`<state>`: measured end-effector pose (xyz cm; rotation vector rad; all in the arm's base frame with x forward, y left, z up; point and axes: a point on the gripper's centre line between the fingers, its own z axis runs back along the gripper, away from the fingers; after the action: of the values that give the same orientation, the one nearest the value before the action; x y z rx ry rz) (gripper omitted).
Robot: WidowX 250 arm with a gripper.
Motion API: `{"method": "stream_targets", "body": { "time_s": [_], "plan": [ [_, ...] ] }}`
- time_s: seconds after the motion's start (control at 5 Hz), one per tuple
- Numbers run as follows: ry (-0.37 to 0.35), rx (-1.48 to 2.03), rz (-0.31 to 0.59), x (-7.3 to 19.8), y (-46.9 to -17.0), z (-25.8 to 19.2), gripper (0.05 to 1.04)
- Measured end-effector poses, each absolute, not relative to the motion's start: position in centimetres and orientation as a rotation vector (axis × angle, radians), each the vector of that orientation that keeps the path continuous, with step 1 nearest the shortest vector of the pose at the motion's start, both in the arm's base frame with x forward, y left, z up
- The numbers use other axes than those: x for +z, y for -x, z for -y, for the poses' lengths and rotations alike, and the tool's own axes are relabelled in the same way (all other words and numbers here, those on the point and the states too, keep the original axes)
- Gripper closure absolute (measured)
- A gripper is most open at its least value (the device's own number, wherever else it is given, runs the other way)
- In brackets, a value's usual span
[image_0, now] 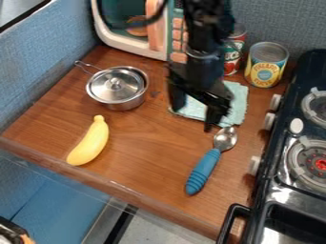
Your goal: Moves that blue spoon to the left side of the table
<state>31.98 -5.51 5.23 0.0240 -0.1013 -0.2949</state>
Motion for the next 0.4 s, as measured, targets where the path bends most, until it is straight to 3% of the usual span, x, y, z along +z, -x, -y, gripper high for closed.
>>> {"method": "stream_targets", "body": {
  "time_s": [0.4],
  "plan": [
    [0.012, -0.31, 0.008, 0.2, -30.3, 7.2, 0.083]
  ]
}}
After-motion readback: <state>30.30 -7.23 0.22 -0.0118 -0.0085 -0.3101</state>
